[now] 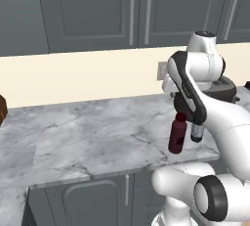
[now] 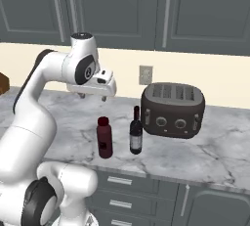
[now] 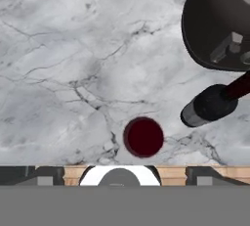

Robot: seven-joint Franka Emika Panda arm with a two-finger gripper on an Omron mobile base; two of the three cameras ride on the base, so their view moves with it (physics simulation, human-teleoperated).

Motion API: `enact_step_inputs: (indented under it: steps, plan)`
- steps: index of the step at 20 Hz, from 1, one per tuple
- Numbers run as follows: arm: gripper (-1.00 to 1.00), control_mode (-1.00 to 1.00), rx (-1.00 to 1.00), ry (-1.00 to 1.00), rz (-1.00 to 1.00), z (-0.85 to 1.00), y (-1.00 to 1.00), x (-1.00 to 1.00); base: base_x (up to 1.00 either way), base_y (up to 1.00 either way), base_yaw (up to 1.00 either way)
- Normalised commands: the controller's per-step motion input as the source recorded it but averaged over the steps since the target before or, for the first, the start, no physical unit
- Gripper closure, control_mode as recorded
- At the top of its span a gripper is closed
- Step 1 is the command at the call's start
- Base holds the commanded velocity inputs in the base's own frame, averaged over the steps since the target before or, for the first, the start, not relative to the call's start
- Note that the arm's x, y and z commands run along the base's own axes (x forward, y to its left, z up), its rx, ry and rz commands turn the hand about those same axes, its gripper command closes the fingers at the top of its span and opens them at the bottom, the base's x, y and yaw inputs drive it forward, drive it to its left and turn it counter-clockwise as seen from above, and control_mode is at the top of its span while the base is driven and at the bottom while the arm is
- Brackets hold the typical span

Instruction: There is a wine glass and glass cup on the dining counter. Place the wine bottle next to the wine glass and the juice bottle next to the glass cup.

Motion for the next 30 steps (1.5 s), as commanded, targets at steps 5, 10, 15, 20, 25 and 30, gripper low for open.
enact_step_inputs:
  steps: [5, 10, 15, 20, 25, 30]
  plan:
    - [-1.0, -1.0, 0.0, 0.14, -0.12, -0.24, -0.14, 0.07, 0.0, 0.0, 0.0]
    - [-1.0, -1.0, 0.0, 0.15, -0.13, -0.22, -0.05, 0.11, 0.0, 0.0, 0.0]
    - [-1.0, -1.0, -0.01, 0.14, -0.11, -0.22, -0.03, 0.1, 0.0, 0.0, 0.0]
    - [-1.0, -1.0, 0.0, 0.15, -0.07, -0.25, -0.07, 0.07, 0.0, 0.0, 0.0]
    - [-1.0, -1.0, 0.0, 0.14, -0.03, -0.27, -0.03, 0.02, 0.0, 0.0, 0.0]
    - [-1.0, -1.0, 0.0, 0.05, -0.01, -0.24, 0.0, 0.01, 0.0, 0.0, 0.0]
